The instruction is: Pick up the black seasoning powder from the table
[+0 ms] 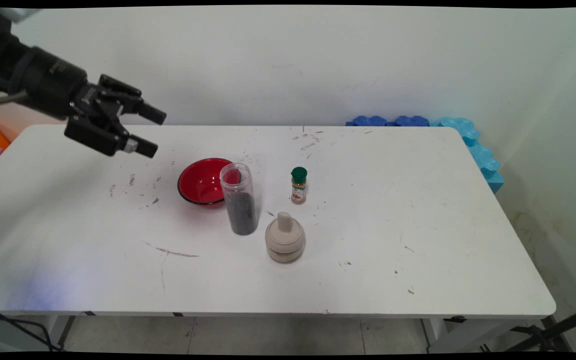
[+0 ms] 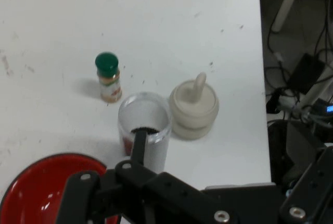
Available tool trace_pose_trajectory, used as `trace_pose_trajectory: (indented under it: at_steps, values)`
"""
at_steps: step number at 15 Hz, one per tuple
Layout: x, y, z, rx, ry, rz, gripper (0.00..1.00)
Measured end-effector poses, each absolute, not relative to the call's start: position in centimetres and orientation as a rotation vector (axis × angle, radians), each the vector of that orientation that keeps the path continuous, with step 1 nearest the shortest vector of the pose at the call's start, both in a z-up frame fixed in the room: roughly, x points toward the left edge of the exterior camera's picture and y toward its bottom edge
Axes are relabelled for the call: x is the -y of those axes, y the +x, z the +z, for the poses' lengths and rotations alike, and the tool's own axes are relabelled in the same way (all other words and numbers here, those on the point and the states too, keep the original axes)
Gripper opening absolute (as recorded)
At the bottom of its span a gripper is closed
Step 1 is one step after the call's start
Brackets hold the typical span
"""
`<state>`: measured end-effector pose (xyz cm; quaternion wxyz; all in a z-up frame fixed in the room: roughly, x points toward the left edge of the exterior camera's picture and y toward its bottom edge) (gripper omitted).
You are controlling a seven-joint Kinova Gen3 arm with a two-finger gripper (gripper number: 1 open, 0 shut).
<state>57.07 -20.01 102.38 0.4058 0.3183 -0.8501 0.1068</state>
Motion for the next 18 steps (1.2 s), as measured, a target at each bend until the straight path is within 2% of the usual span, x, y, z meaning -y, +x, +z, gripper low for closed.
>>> trace_pose_trajectory:
  at_steps: [9, 18]
  values:
    - [19.4, 57.5, 97.3, 2.193, 0.892, 0.294, 1.0]
    - [20.5, 55.6, 92.6, 2.181, 0.981, 0.327, 1.0]
